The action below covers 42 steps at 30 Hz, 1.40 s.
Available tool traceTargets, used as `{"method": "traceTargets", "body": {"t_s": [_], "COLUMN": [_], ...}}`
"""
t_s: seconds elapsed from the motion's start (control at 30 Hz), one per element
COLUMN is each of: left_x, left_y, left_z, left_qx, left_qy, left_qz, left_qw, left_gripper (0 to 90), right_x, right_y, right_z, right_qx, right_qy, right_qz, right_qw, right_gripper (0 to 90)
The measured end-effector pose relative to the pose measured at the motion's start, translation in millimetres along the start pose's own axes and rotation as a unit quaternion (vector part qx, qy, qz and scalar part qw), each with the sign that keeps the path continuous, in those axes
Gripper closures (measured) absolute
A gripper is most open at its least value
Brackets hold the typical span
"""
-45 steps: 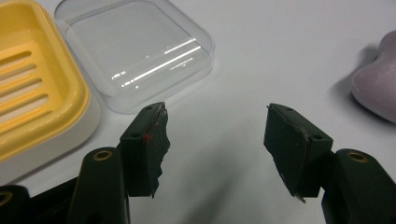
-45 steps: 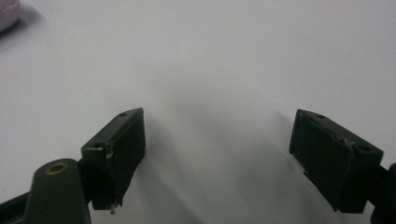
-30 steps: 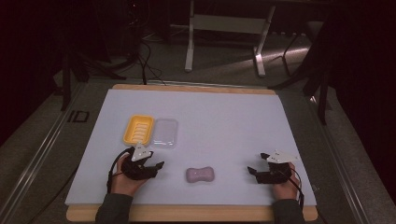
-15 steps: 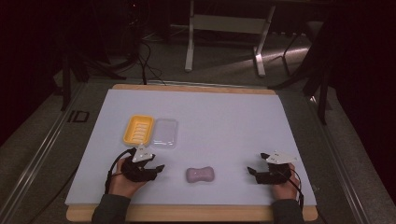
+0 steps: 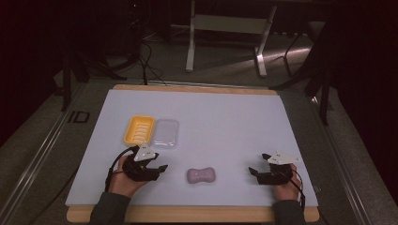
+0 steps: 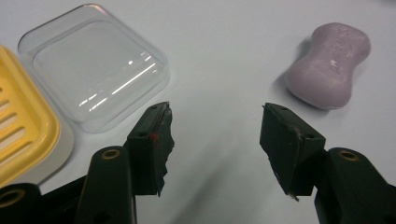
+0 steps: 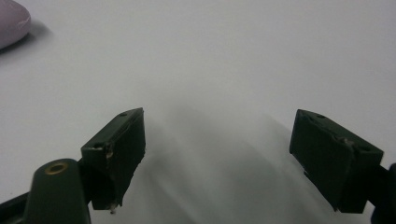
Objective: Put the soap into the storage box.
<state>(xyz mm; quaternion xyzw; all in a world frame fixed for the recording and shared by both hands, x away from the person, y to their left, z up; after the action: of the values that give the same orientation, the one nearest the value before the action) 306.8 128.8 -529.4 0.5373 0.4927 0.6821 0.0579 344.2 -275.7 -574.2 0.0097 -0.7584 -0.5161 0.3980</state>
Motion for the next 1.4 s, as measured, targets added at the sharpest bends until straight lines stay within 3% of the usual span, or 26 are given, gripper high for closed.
{"method": "traceTargets", "body": {"t_s": [0.43, 0.73, 0.9, 1.17, 1.4], "left_x": [-3.5, -7.1, -9.7, -13.6, -16.7], "left_y": [12.9, 24.3, 27.9, 30.7, 35.4], "left_z": [-7.0, -18.5, -21.2, -24.8, -30.2], "left_qx": [-0.040, -0.079, -0.089, -0.097, -0.115], "left_qy": [-0.022, -0.041, -0.043, -0.049, -0.055], "left_qz": [0.023, 0.038, 0.050, 0.050, 0.056], "left_qw": [0.9987, 0.9953, 0.9939, 0.9928, 0.9902], "left_gripper": [43.8, 43.3, 42.4, 42.3, 41.8], "right_x": [-0.5, 0.1, 0.1, -0.2, -0.1], "right_y": [0.0, -0.2, -0.3, -0.1, -0.2], "right_z": [0.7, 1.5, 1.7, 1.4, 1.4], "right_qx": [0.005, 0.008, 0.010, 0.011, 0.010], "right_qy": [0.000, -0.002, -0.003, -0.004, -0.004], "right_qz": [0.000, 0.003, 0.003, 0.002, 0.003], "right_qw": [1.0000, 1.0000, 0.9999, 0.9999, 0.9999], "right_gripper": [18.1, 18.1, 18.1, 18.1, 18.1]}}
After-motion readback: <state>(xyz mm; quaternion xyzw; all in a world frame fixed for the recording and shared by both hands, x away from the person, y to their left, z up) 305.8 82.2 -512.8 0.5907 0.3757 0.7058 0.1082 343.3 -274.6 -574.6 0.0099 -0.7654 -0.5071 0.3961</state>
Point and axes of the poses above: each handheld gripper's, and its own axes: x roughly backward along the jaws, y roughly out of its top, z roughly to its left, the point moved 6 cm from there along -x, roughly forward along the jaws, and after that the axes turned 7 degrees about -y, right-handed, at the moved point
